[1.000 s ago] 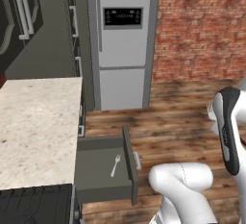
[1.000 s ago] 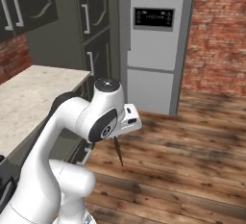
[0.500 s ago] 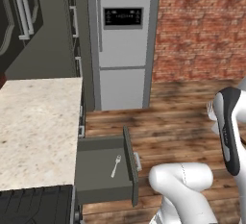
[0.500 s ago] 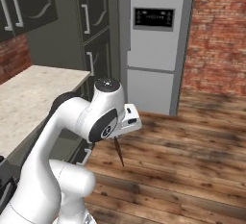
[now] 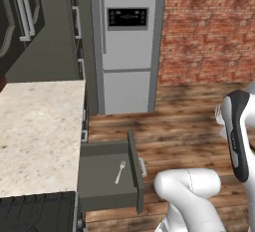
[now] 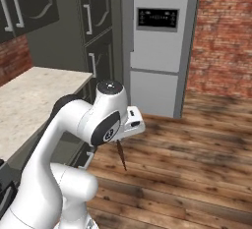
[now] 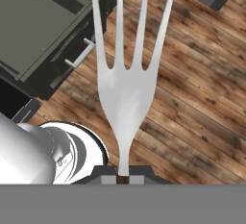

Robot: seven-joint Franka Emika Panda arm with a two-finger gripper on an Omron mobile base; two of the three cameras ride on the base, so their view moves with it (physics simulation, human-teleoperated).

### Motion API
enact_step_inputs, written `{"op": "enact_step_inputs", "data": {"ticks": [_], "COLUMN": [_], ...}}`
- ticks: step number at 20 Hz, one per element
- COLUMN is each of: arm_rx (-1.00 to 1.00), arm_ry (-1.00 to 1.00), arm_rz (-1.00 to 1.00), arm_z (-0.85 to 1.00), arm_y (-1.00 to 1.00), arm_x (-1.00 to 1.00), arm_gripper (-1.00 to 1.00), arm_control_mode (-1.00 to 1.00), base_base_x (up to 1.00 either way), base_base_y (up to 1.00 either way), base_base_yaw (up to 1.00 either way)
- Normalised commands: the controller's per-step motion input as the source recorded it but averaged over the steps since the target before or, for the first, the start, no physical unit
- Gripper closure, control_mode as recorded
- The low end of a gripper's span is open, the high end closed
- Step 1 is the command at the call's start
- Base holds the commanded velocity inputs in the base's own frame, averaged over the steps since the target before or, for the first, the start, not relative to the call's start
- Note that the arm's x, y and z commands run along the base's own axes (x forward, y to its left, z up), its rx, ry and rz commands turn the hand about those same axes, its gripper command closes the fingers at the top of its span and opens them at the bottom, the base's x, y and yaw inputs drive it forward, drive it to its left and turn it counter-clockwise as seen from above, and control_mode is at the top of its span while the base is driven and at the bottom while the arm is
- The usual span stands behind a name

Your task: Organize the utensils by type. Pick up the wooden spoons from the counter and place them in the open cabinet. Then pick up the metallic utensils from the counter and place them in the open drawer.

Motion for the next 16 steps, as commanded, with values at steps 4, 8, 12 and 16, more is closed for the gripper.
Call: {"op": "enact_step_inputs", "data": {"ticks": [4,8,12,16], "arm_rx": [0.0,0.0,0.0,0.0], "arm_ry": [0.0,0.0,0.0,0.0], "arm_rz": [0.0,0.0,0.0,0.0], "arm_z": [0.0,0.0,0.0,0.0], "arm_y": [0.0,0.0,0.0,0.0], "arm_x": [0.0,0.0,0.0,0.0], "arm_gripper": [1.0,1.0,1.0,1.0], "arm_control_mode": [1.0,1.0,1.0,1.0], "base_base_x": [0.0,0.0,-0.02,0.0], "base_base_y": [0.0,0.0,0.02,0.29], "base_base_yaw": [0.0,0.0,0.0,-0.2]}}
